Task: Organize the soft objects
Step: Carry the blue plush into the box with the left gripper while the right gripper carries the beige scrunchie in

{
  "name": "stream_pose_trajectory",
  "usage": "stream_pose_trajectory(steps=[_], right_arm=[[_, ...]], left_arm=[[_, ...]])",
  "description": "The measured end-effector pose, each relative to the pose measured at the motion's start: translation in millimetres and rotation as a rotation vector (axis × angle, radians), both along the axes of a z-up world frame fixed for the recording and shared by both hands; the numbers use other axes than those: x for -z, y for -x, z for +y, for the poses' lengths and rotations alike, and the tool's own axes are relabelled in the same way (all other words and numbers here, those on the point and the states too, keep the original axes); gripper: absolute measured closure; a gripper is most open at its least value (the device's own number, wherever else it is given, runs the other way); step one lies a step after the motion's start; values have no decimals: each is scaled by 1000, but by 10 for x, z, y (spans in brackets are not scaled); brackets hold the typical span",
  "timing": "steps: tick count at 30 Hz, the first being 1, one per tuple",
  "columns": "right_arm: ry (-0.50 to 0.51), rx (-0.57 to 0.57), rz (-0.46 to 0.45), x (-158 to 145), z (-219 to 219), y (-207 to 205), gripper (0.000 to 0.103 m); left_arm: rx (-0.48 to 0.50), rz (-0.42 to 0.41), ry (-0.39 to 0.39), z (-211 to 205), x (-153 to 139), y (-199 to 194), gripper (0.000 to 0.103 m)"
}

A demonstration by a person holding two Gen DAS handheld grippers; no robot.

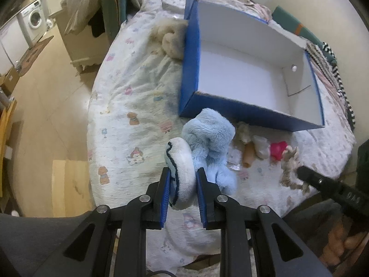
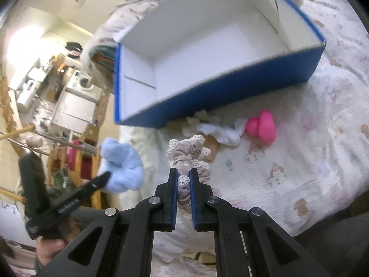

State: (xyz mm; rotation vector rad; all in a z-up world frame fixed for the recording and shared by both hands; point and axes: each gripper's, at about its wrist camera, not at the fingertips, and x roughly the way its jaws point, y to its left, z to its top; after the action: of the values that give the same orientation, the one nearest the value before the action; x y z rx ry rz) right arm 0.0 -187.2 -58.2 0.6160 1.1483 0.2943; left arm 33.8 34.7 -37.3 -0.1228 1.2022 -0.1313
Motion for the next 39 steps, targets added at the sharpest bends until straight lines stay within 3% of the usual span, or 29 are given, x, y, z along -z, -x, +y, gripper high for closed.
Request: stream_pose_trajectory(steps=[8, 14, 18, 23, 27, 31, 39], right_arm=[[-7, -13, -107, -499, -168, -120, 91], [9, -11, -177, -801, -306, -431, 91], [25, 8, -199, -902, -390, -658, 91], [73, 53, -200, -810, -508, -955, 91], [112, 91, -192, -586, -625, -1190, 91], [102, 119, -115, -268, -699, -1308, 91], [176, 80, -49, -39, -566, -1378, 91]], left_arm=[[16, -72, 24, -77, -392, -15, 83], [64, -154, 21, -307, -787, -263, 83], [104, -184, -9, -502, -892, -511, 83], [145, -193, -68, -717, -830, -853, 83], [151, -165, -56, -828, -646, -1108, 83], [144, -147, -76, -918, -428, -1265, 83], [125, -129, -93, -1007, 4, -1489, 83]])
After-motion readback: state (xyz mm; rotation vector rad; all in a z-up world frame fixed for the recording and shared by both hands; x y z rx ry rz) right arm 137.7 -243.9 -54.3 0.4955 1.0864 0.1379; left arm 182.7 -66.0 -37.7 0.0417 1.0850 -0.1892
